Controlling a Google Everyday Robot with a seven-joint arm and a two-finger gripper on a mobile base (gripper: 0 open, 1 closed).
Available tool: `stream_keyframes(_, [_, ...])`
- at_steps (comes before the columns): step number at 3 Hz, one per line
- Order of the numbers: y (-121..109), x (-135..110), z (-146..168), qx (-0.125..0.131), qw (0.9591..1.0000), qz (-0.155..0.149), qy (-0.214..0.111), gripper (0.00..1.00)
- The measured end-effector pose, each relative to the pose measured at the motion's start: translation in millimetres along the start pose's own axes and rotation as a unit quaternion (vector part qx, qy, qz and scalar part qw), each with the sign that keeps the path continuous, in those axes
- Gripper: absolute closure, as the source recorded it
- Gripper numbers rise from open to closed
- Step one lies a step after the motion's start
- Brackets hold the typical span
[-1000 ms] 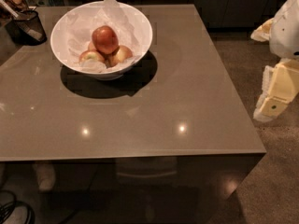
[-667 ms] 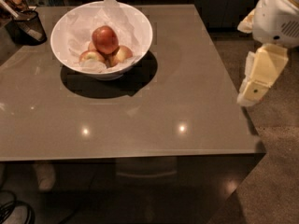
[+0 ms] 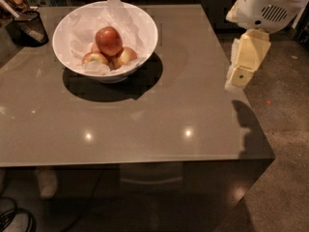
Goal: Pick apple from white bowl
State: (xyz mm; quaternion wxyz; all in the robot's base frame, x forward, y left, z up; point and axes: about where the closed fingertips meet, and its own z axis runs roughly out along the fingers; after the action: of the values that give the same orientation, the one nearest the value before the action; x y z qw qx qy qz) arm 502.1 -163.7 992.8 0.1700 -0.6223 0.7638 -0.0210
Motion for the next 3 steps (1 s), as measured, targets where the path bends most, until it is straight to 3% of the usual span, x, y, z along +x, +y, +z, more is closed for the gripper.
stream_keyframes(1, [-15, -28, 2, 0.006, 0.9993, 0.005, -0.036, 0.00])
stream_keyframes(2, [-37, -78, 4, 0.007, 0.9977, -0.021, -0.065, 0.00])
stream_keyframes(3, [-37, -79, 5, 0.007, 0.9977, -0.021, -0.065, 0.00])
